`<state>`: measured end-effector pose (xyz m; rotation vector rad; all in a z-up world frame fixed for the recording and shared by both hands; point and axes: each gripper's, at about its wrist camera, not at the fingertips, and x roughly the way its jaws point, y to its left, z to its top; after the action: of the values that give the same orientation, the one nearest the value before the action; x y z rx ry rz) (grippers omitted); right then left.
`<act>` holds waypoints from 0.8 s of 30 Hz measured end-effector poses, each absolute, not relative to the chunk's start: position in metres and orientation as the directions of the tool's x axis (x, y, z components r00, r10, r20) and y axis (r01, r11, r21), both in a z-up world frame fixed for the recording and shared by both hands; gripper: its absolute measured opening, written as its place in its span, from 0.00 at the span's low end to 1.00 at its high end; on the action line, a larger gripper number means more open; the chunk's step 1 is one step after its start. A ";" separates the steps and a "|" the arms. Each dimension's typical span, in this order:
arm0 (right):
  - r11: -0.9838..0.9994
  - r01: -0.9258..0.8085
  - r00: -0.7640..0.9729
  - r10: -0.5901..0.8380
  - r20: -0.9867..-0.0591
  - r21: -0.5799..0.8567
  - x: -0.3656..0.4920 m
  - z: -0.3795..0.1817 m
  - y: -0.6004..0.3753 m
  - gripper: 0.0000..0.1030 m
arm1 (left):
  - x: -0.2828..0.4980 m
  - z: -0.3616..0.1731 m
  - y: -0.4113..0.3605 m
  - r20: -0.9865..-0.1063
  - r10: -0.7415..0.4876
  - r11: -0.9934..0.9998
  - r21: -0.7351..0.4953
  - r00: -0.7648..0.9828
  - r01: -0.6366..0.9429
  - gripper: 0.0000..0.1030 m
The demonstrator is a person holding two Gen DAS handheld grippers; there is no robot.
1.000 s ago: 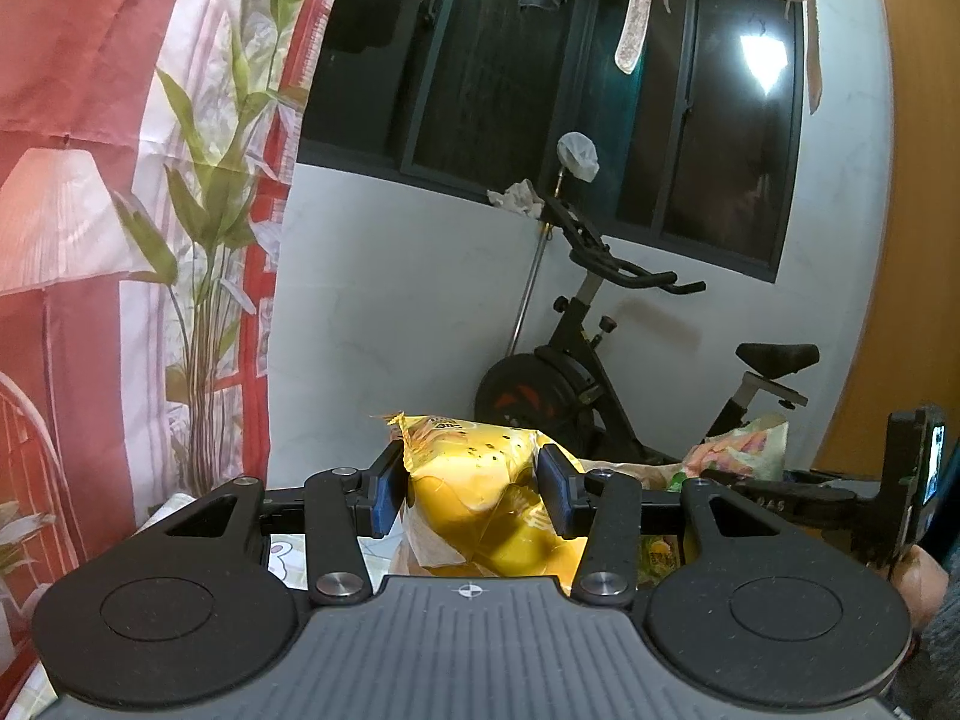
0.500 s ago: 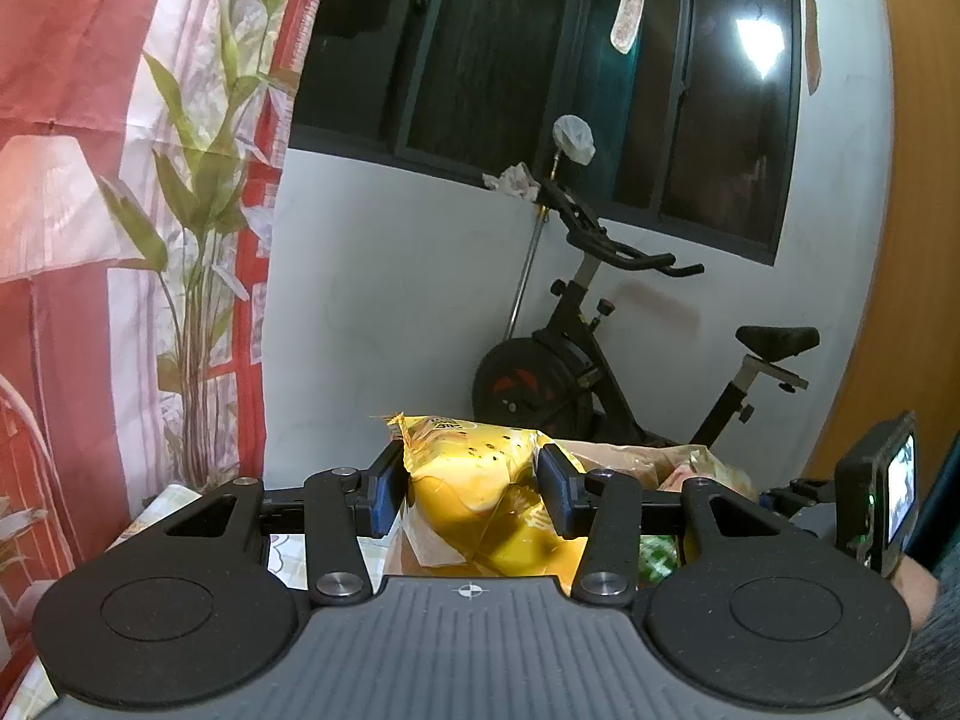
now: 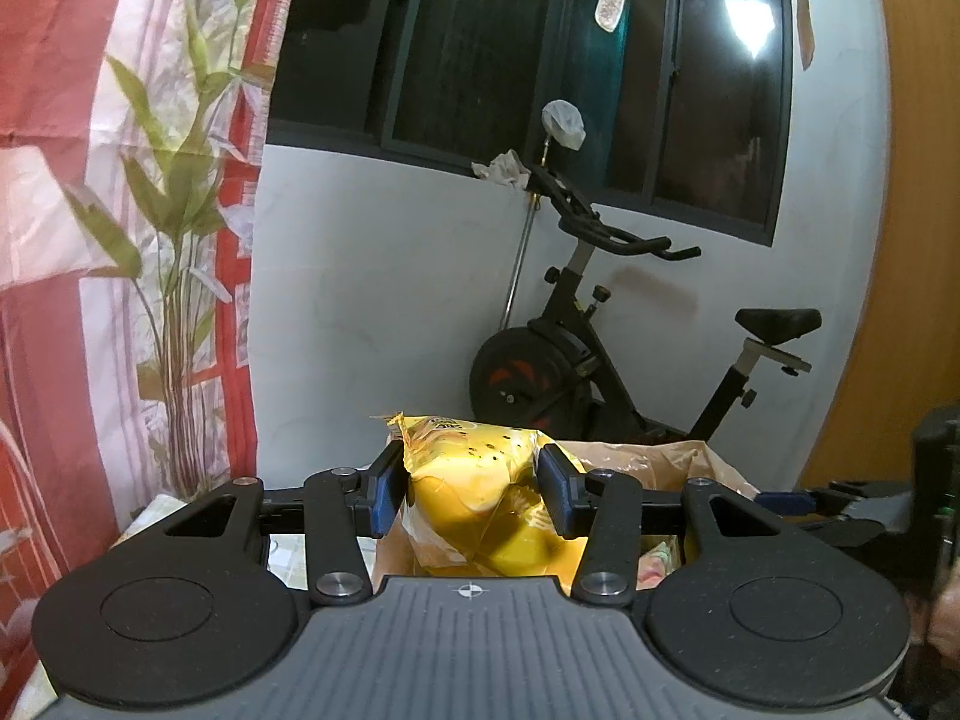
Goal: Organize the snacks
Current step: 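Open the left gripper to drop the yellow chip bag into the box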
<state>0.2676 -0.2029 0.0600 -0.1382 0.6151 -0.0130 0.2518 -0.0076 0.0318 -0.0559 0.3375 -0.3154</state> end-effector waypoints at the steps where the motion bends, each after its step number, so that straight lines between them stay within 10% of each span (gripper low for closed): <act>1: 0.992 -0.025 0.818 -0.049 -0.573 -0.121 0.266 0.062 -0.204 0.65 | 0.256 0.032 -0.011 -0.315 -0.309 0.951 -0.091 0.897 0.295 0.48; 9: 0.997 -0.017 0.831 -0.025 -0.556 -0.070 0.249 0.063 -0.205 0.65 | 0.296 0.025 -0.050 -0.306 -0.287 0.947 0.054 0.908 0.318 0.51; 12: 0.999 -0.009 0.834 -0.018 -0.551 -0.047 0.243 0.063 -0.208 0.65 | 0.315 0.008 -0.063 -0.367 -0.276 0.937 0.103 0.888 0.334 0.70; 24: 1.000 -0.014 0.842 0.022 -0.538 0.018 0.218 0.062 -0.211 0.65 | 0.304 0.000 -0.017 -0.418 -0.268 0.958 -0.017 0.868 0.288 0.75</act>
<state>0.2176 -0.2114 0.0620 0.0137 0.5686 0.0190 0.3044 -0.0173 -0.0001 0.0467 0.4303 -0.2907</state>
